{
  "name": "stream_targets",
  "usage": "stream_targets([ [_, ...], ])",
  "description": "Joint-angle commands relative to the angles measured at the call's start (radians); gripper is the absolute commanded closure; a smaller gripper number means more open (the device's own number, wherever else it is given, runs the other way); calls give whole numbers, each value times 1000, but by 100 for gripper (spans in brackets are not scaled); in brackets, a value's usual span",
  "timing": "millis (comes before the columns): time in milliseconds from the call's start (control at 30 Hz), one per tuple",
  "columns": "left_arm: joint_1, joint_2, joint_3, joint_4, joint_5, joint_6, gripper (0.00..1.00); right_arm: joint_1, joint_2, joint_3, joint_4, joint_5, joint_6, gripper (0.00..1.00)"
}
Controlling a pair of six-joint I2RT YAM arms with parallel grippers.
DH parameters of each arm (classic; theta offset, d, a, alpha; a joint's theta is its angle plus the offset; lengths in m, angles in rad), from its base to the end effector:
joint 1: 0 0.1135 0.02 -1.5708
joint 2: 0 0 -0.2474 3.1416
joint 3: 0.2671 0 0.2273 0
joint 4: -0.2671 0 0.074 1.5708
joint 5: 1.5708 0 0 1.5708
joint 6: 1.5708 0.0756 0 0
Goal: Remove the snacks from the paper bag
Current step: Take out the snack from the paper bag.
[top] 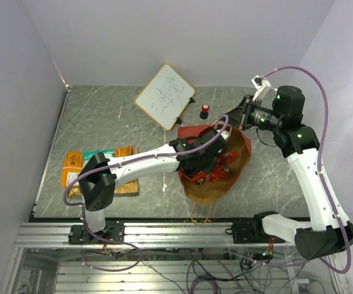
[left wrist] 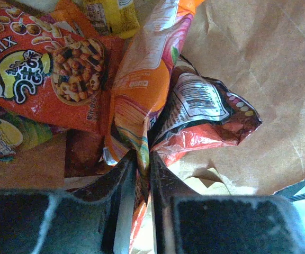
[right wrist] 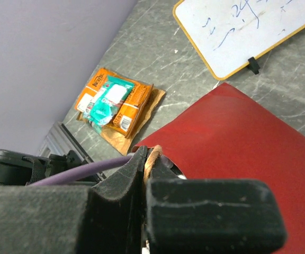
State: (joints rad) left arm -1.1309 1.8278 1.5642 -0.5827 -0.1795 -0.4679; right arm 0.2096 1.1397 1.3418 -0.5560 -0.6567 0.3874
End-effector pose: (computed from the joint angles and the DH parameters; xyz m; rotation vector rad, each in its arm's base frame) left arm 0.1862 -0.3639 0.2425 0.7227 2.3578 -0.5150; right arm 0.2300 0.0961 0.3946 -0.2848 1.9628 1.0237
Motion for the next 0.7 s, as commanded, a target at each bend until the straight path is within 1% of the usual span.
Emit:
stream_targets([
  [0, 40, 19, 30, 5, 49, -25, 74, 6, -19, 0, 0, -37, 0, 100],
  [333, 43, 50, 80, -8, 32, -9, 60, 7, -5, 13, -2, -38, -10, 100],
  [400, 44, 56, 87, -5, 29, -3, 60, 7, -5, 13, -1, -39, -10, 100],
  [467, 45, 65, 97, -13, 26, -1, 67, 7, -3, 10, -1, -40, -12, 100],
  [533, 45, 65, 105, -18, 24, -2, 70, 6, -2, 8, -2, -40, -13, 100],
  [600, 45, 59, 101, -15, 25, -2, 69, 6, -4, 4, 1, -43, -10, 100],
  [667, 44, 52, 88, -7, 25, 1, 65, 6, -6, -2, 6, -45, -7, 100],
])
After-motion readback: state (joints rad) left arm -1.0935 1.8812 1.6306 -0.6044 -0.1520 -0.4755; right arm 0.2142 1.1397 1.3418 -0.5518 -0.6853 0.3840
